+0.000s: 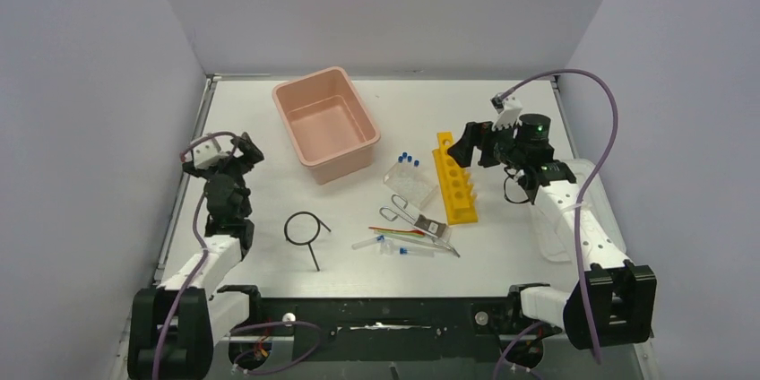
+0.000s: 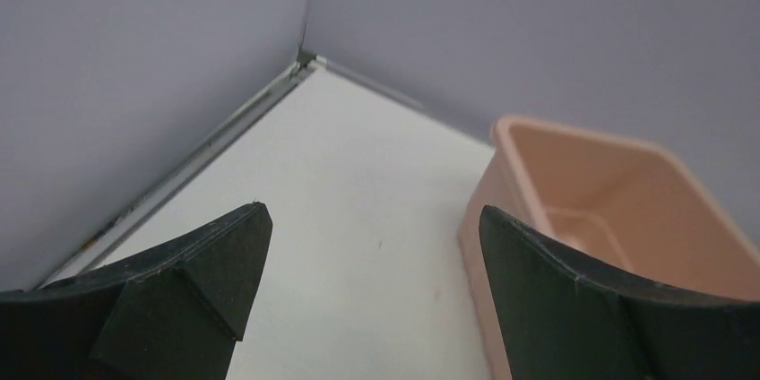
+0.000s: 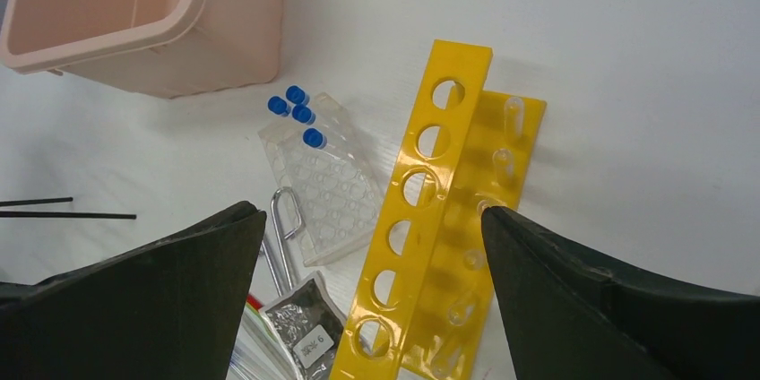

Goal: Organize the chemistry lab equipment

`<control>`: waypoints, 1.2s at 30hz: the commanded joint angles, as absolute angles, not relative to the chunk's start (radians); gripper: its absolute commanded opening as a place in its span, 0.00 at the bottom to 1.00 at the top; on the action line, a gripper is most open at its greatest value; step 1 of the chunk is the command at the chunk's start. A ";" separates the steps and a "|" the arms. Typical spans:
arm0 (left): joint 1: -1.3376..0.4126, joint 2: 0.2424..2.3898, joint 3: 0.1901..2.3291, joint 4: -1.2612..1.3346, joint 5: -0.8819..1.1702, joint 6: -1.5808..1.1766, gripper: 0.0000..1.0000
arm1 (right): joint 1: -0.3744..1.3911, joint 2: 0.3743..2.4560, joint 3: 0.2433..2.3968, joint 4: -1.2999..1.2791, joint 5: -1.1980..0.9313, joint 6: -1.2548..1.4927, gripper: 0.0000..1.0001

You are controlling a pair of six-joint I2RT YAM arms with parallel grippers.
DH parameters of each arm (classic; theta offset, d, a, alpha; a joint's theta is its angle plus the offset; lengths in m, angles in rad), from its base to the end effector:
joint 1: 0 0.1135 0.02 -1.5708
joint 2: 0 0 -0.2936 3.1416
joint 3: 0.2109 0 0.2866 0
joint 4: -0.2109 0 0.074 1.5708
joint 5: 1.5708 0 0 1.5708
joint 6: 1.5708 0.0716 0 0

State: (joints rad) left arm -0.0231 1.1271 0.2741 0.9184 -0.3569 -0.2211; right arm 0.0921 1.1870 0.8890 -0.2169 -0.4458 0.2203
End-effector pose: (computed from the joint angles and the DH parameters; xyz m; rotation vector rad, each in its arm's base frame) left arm 0.2648 0.0189 0.2163 -0.4307 1.4472 0.0726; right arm 0.3120 0.0598 0.2926 -0.1410 2.0911 0.6537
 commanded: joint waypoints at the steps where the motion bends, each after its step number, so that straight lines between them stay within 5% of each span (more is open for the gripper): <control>1: -0.026 1.055 0.526 0.599 -0.419 -0.405 0.88 | 0.132 1.235 0.936 -0.173 -0.426 0.224 0.98; 8: -0.030 1.502 1.294 -0.194 -0.082 -0.373 0.87 | 0.259 1.252 1.015 -0.236 -0.271 0.129 0.98; 14: -0.030 1.598 1.396 -0.329 -0.082 -0.373 0.87 | 0.266 1.215 0.982 -0.201 -0.266 0.139 0.98; 16: -0.027 1.643 1.419 -0.365 0.032 -0.390 0.31 | 0.265 1.203 0.970 -0.197 -0.269 0.138 0.98; 17: -0.028 1.662 1.428 -0.375 0.043 -0.392 0.10 | 0.266 1.197 0.965 -0.194 -0.268 0.138 0.98; 18: -0.028 1.680 1.435 -0.377 0.061 -0.392 0.00 | 0.265 1.190 0.960 -0.193 -0.266 0.139 0.98; 21: -0.039 1.706 1.451 -0.364 0.112 -0.398 0.06 | 0.262 1.164 0.942 -0.191 -0.259 0.134 0.98; 23: -0.040 1.706 1.453 -0.352 0.106 -0.413 0.41 | 0.261 1.151 0.922 -0.183 -0.251 0.134 0.98; 25: -0.041 1.702 1.452 -0.336 0.100 -0.421 0.57 | 0.261 1.141 0.907 -0.177 -0.243 0.134 0.98; 36: -0.041 1.703 1.469 -0.289 0.125 -0.471 0.60 | 0.230 1.150 0.892 -0.167 -0.255 0.125 0.98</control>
State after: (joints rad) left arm -0.0383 1.7317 1.4315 -0.3607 0.0956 -0.4355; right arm 0.2485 1.1599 0.8787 -0.2241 -0.2543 0.1398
